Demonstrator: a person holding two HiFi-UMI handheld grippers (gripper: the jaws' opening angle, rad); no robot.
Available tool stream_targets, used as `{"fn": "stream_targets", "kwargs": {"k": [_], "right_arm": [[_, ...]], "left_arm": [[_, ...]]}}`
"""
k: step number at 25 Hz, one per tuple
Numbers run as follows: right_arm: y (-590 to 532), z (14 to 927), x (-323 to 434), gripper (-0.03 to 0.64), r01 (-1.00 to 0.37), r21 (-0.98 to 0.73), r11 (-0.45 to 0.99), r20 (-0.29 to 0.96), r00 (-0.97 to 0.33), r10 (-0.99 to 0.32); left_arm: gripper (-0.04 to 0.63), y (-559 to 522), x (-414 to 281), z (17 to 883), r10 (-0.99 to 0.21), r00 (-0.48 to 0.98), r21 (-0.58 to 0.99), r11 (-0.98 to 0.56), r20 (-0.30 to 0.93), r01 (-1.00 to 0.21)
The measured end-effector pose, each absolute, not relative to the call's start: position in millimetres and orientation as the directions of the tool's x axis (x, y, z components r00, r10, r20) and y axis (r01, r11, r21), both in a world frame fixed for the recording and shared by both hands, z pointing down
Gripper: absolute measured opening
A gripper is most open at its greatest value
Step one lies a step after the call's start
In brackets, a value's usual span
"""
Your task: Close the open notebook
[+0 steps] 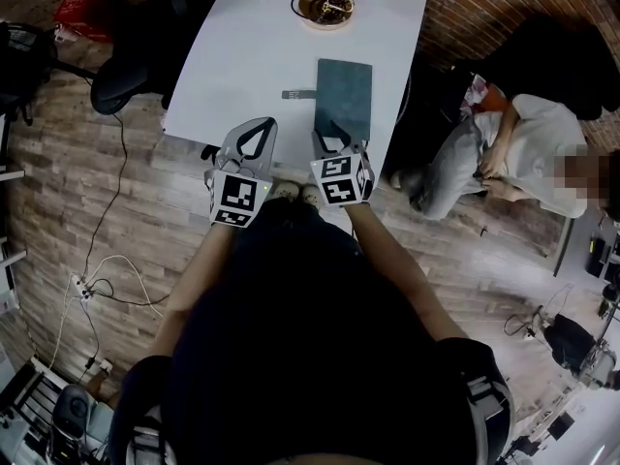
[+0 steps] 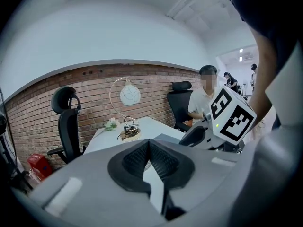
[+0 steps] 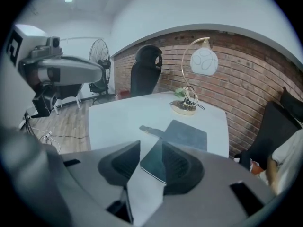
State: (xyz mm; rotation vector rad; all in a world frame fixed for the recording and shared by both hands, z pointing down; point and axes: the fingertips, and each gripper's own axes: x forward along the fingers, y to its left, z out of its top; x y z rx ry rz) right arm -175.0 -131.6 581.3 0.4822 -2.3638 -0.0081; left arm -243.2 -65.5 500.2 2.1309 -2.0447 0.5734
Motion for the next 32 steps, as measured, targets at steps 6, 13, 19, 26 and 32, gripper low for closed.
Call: {"fn": "stream_targets", "kwargs": {"k": [6, 13, 19, 26, 32], "right_arm": [[-148.3, 559.3, -157.2, 0.046, -0.440, 0.176, 0.881, 0.596, -0.665, -0.451], [-170.2, 504.0, -130.7, 0.012, -0.572, 0.158, 0.804, 0.468, -0.674, -0.572], [-192.0, 427.9, -92.9, 0.012, -0.691, 0.141, 0.709, 0.303, -0.652, -0.695], [-211.7, 320.4, -51.0, 0.012, -0.786, 0.151, 0.599, 0.072, -0.596, -0.800], [-212.6, 256.5, -35.4, 0.012, -0.805, 0.182, 0.565, -0.043, -0.580, -0.813]], "left_arm": [[-0.005, -77.7, -232.5, 496.4, -0.939, 0.051, -0.169, -0.114, 0.339, -0.979], [-0.005, -105.3, -209.8, 463.8, -0.954, 0.132, -0.195, -0.187, 0.268, -0.963], [-0.005, -130.0, -195.8, 411.8, -0.974, 0.148, -0.205, -0.183, 0.172, -0.962], [-0.005, -151.7, -188.8, 316.2, -0.991, 0.129, -0.218, -0.130, 0.018, -0.967], [-0.005, -154.0, -182.8, 249.2, -0.988, 0.129, -0.202, -0.110, -0.082, -0.973]]}}
